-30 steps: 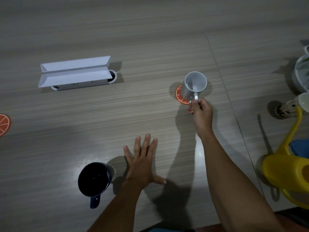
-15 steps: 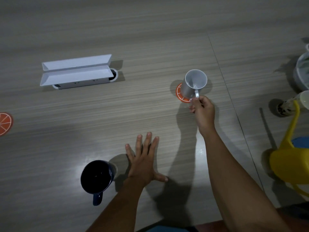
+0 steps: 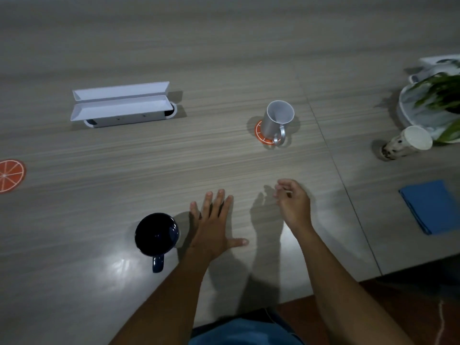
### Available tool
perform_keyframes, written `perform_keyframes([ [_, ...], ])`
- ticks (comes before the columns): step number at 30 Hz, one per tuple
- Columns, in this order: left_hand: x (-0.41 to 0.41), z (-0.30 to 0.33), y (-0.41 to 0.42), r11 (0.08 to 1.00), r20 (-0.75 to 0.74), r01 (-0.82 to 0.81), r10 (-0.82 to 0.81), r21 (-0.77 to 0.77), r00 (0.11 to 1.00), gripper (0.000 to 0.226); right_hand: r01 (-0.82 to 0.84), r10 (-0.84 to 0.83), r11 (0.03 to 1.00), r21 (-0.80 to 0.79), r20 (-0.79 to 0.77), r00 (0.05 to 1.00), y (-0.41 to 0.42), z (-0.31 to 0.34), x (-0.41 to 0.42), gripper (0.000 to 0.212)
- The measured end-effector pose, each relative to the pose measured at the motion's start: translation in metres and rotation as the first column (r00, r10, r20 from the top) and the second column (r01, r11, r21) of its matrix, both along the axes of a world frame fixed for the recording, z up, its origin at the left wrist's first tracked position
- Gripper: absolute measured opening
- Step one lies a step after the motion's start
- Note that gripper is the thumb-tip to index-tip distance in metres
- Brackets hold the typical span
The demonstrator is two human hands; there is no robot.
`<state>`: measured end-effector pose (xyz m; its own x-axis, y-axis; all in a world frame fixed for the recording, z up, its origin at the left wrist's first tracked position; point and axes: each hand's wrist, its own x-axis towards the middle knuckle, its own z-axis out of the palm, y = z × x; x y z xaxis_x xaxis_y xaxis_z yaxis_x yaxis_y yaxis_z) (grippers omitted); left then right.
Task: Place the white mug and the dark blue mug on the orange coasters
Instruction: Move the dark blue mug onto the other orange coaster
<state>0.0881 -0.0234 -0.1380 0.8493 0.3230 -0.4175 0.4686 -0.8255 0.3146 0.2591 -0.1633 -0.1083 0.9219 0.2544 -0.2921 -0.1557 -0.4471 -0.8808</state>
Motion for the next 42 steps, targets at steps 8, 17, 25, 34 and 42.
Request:
perform_keyframes([
  [8, -0.110, -0.006, -0.017, 0.994, 0.277, -0.021, 0.050, -0.104, 0.960, 0.073, -0.341, 0.387, 0.896, -0.284, 0.126, 0.913, -0.009, -0.016, -0.100, 0.025],
  [17, -0.195, 0.012, 0.007, 0.829, 0.458, -0.472, 0.558, -0.298, 0.692, 0.023, -0.575, 0.802, 0.534, -0.620, 0.154, 0.578, 0.018, -0.040, -0.171, 0.076],
  [25, -0.188, 0.037, 0.014, 0.644, 0.391, -0.453, 0.750, -0.617, 0.533, 0.030, -0.549, 0.842, 0.430, -0.716, 0.099, 0.531, 0.018, -0.041, -0.174, 0.080],
  [34, -0.183, 0.042, 0.024, 0.553, 0.354, -0.413, 0.811, -0.723, 0.466, 0.009, -0.553, 0.822, 0.430, -0.713, 0.056, 0.566, 0.027, -0.032, -0.181, 0.081],
  [42, -0.212, 0.050, 0.060, 0.305, 0.213, -0.382, 0.941, -0.872, 0.265, 0.011, -0.584, 0.847, 0.431, -0.688, 0.083, 0.526, 0.062, -0.017, -0.210, 0.071],
])
